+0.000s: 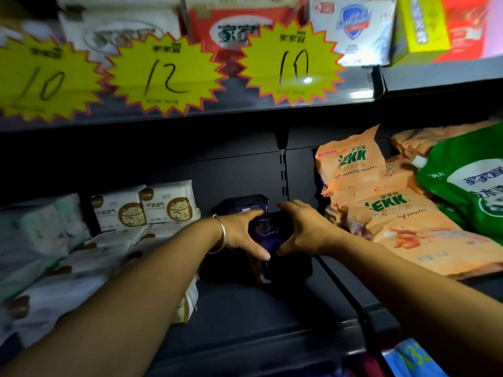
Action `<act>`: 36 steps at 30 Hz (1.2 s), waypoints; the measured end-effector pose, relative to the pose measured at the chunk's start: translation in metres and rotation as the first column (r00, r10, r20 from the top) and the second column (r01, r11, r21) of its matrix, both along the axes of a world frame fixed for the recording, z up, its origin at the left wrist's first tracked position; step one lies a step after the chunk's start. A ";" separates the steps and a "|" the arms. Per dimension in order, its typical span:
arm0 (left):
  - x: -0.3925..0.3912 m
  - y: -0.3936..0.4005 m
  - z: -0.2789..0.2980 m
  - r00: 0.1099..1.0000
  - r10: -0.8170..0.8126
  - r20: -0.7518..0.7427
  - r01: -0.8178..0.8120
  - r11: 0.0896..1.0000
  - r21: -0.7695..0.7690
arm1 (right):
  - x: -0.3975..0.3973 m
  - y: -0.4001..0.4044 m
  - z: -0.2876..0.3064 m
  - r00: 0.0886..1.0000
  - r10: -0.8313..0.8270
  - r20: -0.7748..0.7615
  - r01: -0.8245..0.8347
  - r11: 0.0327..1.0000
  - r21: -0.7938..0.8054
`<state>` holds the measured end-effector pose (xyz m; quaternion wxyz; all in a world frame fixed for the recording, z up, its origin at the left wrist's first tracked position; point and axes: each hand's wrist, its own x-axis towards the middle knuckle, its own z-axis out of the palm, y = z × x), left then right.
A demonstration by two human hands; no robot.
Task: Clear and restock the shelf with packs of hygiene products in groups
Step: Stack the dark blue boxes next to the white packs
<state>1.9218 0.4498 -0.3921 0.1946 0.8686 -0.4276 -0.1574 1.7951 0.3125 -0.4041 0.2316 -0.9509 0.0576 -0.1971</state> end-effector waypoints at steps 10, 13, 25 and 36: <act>-0.020 0.032 0.000 0.991 0.106 -0.076 -0.130 0.882 -0.453 | -0.045 -0.007 0.009 0.985 0.021 -0.169 0.131 0.545 0.828; -0.022 0.032 -0.001 0.999 0.018 0.040 0.005 0.857 -0.515 | -0.040 -0.007 0.005 0.980 0.148 -0.135 0.097 0.239 0.966; -0.016 0.024 -0.011 0.742 -0.131 -0.657 -0.456 0.620 -0.639 | 0.000 -0.001 -0.012 0.975 -0.030 0.221 -0.204 0.286 0.936; -0.019 0.026 -0.018 0.715 -0.149 -0.683 -0.366 0.752 -0.548 | -0.002 -0.019 -0.018 0.955 0.226 0.194 -0.268 0.369 0.890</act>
